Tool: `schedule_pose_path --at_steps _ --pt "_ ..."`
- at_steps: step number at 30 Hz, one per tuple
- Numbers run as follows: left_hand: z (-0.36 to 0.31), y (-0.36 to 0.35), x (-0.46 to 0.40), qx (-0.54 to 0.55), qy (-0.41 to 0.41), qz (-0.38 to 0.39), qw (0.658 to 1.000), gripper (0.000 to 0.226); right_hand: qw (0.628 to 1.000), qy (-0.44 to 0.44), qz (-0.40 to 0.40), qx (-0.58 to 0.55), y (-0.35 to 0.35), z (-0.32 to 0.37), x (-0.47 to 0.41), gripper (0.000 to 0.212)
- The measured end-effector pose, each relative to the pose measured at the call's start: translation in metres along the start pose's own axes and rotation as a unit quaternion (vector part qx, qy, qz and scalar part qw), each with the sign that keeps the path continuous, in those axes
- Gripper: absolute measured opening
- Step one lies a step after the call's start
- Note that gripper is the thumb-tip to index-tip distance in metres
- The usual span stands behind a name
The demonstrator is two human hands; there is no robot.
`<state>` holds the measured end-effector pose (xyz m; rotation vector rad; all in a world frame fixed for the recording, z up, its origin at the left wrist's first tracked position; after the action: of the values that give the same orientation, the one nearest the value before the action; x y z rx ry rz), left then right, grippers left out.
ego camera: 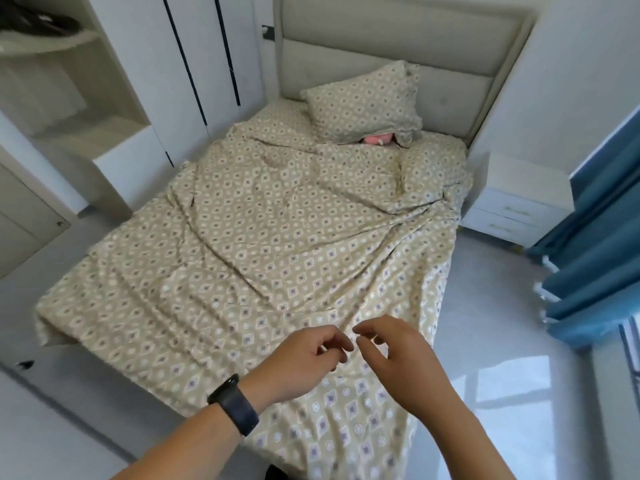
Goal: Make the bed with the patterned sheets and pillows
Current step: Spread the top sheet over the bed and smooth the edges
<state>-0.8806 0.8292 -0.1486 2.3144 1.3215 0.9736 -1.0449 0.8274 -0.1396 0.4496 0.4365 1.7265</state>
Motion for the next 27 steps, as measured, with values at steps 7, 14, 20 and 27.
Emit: schedule_pose_path --at_steps 7,14,20,27 --pt "0.045 0.087 0.01 -0.01 0.005 -0.071 0.997 0.025 1.0 0.017 -0.012 0.021 -0.057 0.037 -0.026 0.019" --pt "0.138 0.157 0.001 -0.006 -0.005 -0.018 1.0 0.023 0.997 -0.032 -0.053 0.05 -0.128 0.067 -0.068 0.017" --pt "0.199 0.261 -0.013 -0.086 -0.013 0.021 0.996 0.024 0.996 -0.06 -0.051 0.04 -0.189 0.122 -0.124 0.021" --pt "0.219 0.318 -0.024 -0.118 -0.033 0.042 0.992 0.021 0.99 -0.054 -0.119 0.053 -0.183 0.152 -0.155 0.02"
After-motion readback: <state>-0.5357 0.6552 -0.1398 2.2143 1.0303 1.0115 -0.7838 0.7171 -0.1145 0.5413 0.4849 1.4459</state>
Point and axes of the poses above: each hand's wrist, its own x-axis away from the middle knuckle, its own y-axis out of the back of the hand, z = x × y, the point moved 7 cm from there along -x, towards the middle knuckle, and after that the axes turned 14 degrees about -x, right-handed, at the moved point
